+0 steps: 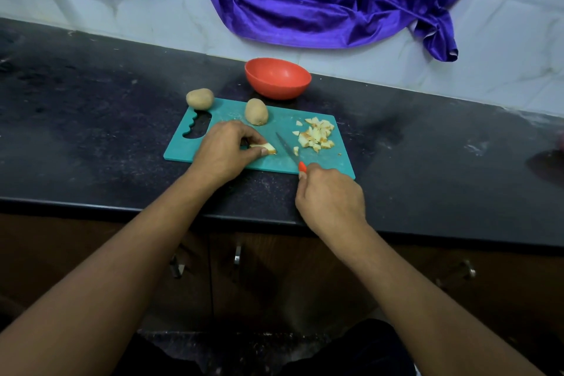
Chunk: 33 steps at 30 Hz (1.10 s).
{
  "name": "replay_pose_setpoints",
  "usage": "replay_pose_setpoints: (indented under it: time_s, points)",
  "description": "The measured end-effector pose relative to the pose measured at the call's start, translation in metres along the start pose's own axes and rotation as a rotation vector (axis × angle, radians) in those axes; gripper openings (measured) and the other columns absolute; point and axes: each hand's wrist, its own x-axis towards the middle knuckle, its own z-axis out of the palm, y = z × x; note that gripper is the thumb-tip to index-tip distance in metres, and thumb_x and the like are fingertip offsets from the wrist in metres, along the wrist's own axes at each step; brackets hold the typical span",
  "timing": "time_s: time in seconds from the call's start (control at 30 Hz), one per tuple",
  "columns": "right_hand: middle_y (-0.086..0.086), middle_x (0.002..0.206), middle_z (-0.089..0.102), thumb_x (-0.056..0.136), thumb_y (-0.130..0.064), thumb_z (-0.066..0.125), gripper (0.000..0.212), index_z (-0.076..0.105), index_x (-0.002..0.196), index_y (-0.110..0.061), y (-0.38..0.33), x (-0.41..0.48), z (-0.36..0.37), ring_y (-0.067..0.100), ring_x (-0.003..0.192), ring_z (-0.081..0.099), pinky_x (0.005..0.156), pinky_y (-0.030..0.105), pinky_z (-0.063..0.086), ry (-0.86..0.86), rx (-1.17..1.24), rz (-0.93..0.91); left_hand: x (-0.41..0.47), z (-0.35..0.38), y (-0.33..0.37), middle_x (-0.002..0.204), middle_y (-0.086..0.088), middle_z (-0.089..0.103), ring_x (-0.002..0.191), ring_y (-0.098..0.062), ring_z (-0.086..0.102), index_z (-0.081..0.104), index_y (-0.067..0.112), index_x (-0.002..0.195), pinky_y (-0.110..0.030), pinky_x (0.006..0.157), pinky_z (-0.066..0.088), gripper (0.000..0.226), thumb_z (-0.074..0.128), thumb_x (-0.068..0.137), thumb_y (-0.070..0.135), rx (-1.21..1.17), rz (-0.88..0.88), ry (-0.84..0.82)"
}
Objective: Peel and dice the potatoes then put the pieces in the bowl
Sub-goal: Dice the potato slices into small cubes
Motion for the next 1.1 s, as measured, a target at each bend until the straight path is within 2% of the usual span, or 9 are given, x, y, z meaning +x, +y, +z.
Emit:
replay_pose_setpoints:
  time_s: [0.07,0.17,0.3,0.5,0.67,0.9,1.0,1.1]
  points:
    - [-0.002,0.083,0.057,0.109,-0.046,0.031,0.035,0.057,0.111,-0.022,0.001,0.000,0.000,0.016,0.073,0.057,0.059,0.035,0.045,0.005,0.016,0.016,-0.001,-0.001,0.001,0.102,0.008,0.072,0.101,-0.014,0.062,0.080,0.028,0.103,-0.041,0.092,0.053,0.021,0.082,0.084,0.037,-0.004,-0.004,-0.004]
    - [-0.004,0.081,0.057,0.109,-0.047,0.029,0.036,0.055,0.113,-0.023,0.004,-0.005,-0.001,0.014,0.070,0.057,0.058,0.035,0.047,0.037,0.027,-0.057,-0.001,-0.001,0.003,0.103,0.008,0.073,0.101,-0.012,0.062,0.080,0.027,0.104,-0.039,0.093,0.053,0.022,0.082,0.084,0.037,-0.007,-0.006,-0.001]
    - [-0.006,0.078,0.055,0.109,-0.049,0.028,0.038,0.055,0.114,-0.023,0.006,-0.008,-0.001,0.012,0.066,0.055,0.056,0.034,0.046,0.057,0.009,-0.092,-0.001,-0.001,0.004,0.097,0.010,0.075,0.095,-0.008,0.064,0.080,0.026,0.099,-0.035,0.090,0.054,0.020,0.085,0.082,0.036,-0.036,-0.026,0.011]
    - [-0.004,0.082,0.054,0.109,-0.048,0.030,0.036,0.055,0.113,-0.023,0.003,-0.001,-0.004,0.014,0.071,0.052,0.058,0.035,0.041,-0.026,-0.019,-0.116,-0.003,-0.002,0.004,0.086,0.015,0.072,0.085,-0.001,0.063,0.079,0.029,0.091,-0.030,0.083,0.054,0.016,0.086,0.079,0.037,-0.058,-0.040,0.017]
    - [-0.005,0.080,0.057,0.109,-0.048,0.028,0.037,0.055,0.113,-0.023,0.004,-0.006,0.000,0.013,0.068,0.055,0.057,0.034,0.044,0.043,0.021,-0.090,-0.001,0.000,0.002,0.086,0.015,0.072,0.086,-0.002,0.063,0.078,0.030,0.090,-0.030,0.081,0.054,0.017,0.086,0.079,0.040,-0.054,-0.040,0.014]
    - [-0.005,0.080,0.056,0.109,-0.047,0.029,0.035,0.055,0.109,-0.022,0.000,-0.006,-0.002,0.012,0.066,0.052,0.055,0.034,0.038,0.046,0.040,-0.058,-0.001,0.001,0.003,0.085,0.015,0.071,0.082,0.001,0.061,0.077,0.026,0.090,-0.020,0.069,0.045,0.022,0.086,0.079,0.042,-0.030,-0.012,0.000]
    - [-0.005,0.079,0.055,0.109,-0.046,0.031,0.034,0.055,0.107,-0.022,-0.004,-0.003,-0.003,0.009,0.064,0.050,0.052,0.032,0.033,0.038,0.048,-0.034,-0.003,-0.002,0.006,0.089,0.014,0.073,0.084,-0.001,0.062,0.078,0.025,0.096,-0.022,0.076,0.048,0.023,0.085,0.081,0.040,-0.027,0.007,-0.015]
    - [-0.005,0.080,0.056,0.109,-0.046,0.033,0.034,0.056,0.107,-0.021,-0.008,0.000,-0.004,0.009,0.067,0.052,0.052,0.031,0.034,0.017,0.087,-0.015,-0.004,-0.004,0.008,0.092,0.012,0.074,0.087,-0.002,0.064,0.080,0.024,0.102,-0.026,0.086,0.052,0.020,0.082,0.082,0.030,-0.018,0.021,-0.023]
